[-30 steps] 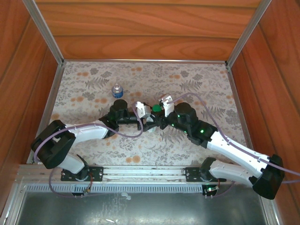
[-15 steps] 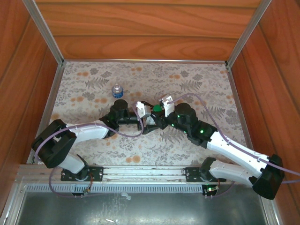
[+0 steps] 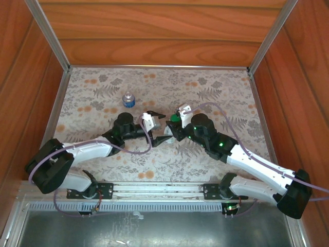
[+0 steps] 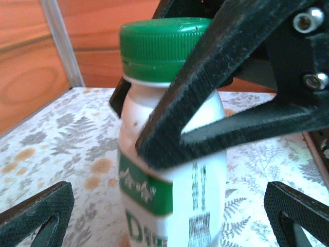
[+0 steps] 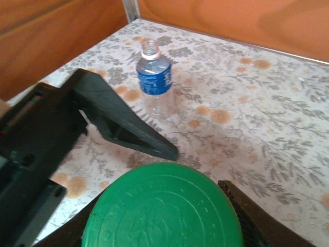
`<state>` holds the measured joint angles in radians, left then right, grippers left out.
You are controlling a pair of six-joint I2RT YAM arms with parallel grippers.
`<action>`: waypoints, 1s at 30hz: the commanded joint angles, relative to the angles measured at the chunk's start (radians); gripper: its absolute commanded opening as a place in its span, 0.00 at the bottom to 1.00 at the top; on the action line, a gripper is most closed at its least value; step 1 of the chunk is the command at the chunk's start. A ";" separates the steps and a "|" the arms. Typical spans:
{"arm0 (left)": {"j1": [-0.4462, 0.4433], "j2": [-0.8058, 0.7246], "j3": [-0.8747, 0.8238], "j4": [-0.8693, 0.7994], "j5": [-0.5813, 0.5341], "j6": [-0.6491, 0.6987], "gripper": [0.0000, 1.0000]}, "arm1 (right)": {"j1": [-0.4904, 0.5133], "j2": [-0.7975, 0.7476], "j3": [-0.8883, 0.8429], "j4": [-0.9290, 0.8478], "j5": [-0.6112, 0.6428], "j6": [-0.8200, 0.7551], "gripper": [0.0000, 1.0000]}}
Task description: Screw on the bottle caps
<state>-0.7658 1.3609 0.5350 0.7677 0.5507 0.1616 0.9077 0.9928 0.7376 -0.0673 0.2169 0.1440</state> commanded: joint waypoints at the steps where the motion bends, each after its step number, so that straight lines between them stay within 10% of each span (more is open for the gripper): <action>1: 0.006 -0.040 -0.036 0.011 -0.057 0.021 1.00 | -0.020 0.015 0.000 0.016 0.088 -0.034 0.20; 30: 0.093 -0.023 -0.095 -0.010 -0.544 -0.159 1.00 | -0.558 0.913 0.673 0.260 -0.206 -0.142 0.20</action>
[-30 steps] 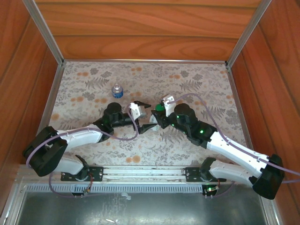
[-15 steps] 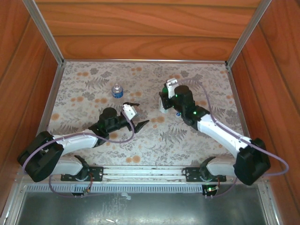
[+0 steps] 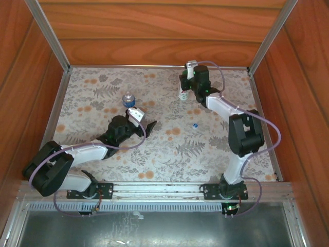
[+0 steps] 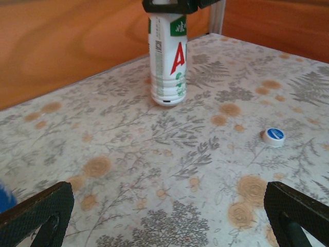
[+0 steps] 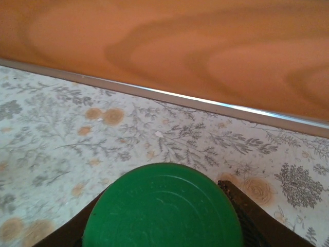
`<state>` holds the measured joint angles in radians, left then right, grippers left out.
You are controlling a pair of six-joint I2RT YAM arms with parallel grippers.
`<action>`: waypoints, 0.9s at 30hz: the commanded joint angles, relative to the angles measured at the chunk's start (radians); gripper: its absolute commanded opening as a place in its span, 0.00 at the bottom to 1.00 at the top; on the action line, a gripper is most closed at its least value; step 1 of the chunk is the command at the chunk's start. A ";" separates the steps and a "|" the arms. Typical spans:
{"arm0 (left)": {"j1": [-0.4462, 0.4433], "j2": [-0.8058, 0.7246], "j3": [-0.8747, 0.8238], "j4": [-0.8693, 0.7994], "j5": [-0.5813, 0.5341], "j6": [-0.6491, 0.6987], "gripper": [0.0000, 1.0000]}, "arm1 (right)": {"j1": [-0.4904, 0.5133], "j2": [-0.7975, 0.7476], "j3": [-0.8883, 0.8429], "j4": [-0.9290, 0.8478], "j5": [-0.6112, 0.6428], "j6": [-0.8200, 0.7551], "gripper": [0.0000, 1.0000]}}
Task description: Screw on the bottle caps
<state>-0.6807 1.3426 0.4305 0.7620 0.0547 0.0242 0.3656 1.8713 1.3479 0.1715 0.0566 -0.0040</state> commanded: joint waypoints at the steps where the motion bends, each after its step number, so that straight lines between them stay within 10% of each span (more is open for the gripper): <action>1: 0.008 -0.007 0.007 -0.004 -0.050 -0.020 1.00 | -0.022 0.057 0.092 0.016 -0.050 0.006 0.20; 9: 0.009 -0.029 -0.004 -0.004 -0.043 0.009 1.00 | -0.051 0.147 0.181 -0.032 -0.041 0.030 0.23; 27: 0.089 -0.129 -0.049 -0.023 -0.093 0.017 1.00 | -0.055 0.123 0.253 -0.145 -0.028 -0.012 0.70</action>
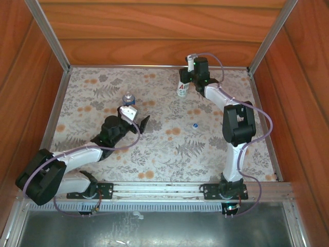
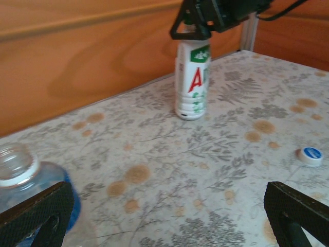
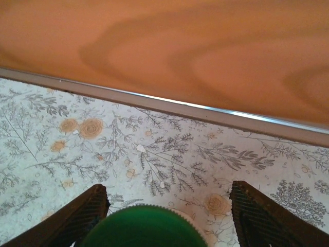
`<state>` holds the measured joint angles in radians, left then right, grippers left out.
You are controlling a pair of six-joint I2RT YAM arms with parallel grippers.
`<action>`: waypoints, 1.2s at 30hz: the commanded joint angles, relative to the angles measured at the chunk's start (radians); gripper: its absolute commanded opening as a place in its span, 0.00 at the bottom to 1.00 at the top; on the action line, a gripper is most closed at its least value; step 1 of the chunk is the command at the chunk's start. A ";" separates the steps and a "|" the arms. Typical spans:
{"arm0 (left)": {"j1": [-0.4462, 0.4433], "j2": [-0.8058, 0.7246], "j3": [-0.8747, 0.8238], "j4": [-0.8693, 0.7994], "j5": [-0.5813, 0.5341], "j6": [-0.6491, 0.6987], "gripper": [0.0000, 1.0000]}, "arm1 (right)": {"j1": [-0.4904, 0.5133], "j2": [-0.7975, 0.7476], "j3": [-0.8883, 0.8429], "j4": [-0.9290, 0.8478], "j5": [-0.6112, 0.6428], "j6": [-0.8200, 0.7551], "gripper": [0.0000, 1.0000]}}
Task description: Screw on the bottle caps
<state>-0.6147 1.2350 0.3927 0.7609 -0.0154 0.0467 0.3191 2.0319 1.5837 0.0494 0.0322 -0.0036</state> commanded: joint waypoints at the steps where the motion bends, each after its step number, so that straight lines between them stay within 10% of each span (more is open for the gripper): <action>1: 0.031 -0.029 -0.014 -0.027 -0.025 -0.008 1.00 | -0.008 -0.046 0.016 -0.027 -0.007 -0.016 0.71; 20: 0.307 -0.040 -0.035 -0.074 -0.003 -0.084 1.00 | -0.001 -0.338 -0.206 0.048 -0.108 -0.004 0.85; 36: 0.356 0.307 0.236 -0.075 0.193 -0.108 1.00 | 0.121 -0.704 -0.519 0.046 -0.174 0.039 0.87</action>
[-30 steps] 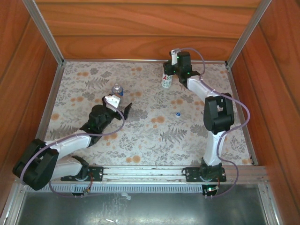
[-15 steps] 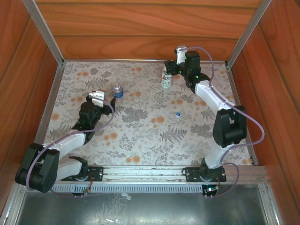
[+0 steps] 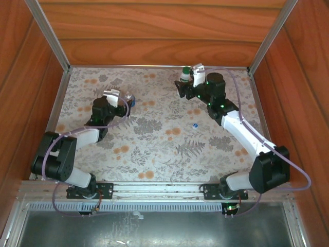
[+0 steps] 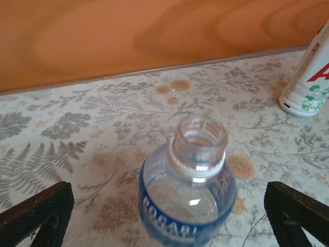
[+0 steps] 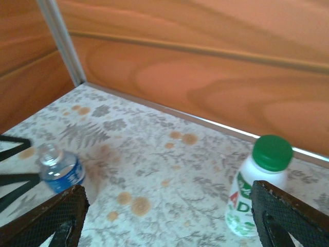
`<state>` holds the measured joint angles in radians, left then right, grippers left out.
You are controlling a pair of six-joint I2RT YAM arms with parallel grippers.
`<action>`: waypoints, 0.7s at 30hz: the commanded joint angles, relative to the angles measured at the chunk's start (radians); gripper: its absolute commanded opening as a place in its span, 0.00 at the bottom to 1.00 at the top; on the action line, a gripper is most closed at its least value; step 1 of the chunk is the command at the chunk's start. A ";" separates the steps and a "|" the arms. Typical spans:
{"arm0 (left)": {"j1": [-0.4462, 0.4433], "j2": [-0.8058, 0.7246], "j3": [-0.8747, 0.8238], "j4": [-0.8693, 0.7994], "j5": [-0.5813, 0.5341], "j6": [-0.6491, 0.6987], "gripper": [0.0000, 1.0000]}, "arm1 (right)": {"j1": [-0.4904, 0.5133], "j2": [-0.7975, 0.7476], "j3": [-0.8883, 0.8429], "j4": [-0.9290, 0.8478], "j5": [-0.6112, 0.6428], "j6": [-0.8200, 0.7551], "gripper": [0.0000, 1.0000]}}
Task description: Screw on the bottle caps
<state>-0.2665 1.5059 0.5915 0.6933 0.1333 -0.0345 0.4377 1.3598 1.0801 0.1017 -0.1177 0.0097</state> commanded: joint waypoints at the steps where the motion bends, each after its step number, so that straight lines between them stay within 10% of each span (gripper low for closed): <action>1: 0.007 0.056 0.053 -0.008 0.061 -0.032 1.00 | 0.006 -0.042 -0.020 -0.009 -0.026 0.026 0.87; 21: 0.013 0.261 0.153 -0.009 0.189 -0.058 0.86 | 0.026 -0.107 -0.070 0.021 -0.114 0.088 0.85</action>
<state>-0.2600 1.7561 0.7300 0.6872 0.2787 -0.0906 0.4534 1.2705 1.0210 0.1047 -0.2108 0.0784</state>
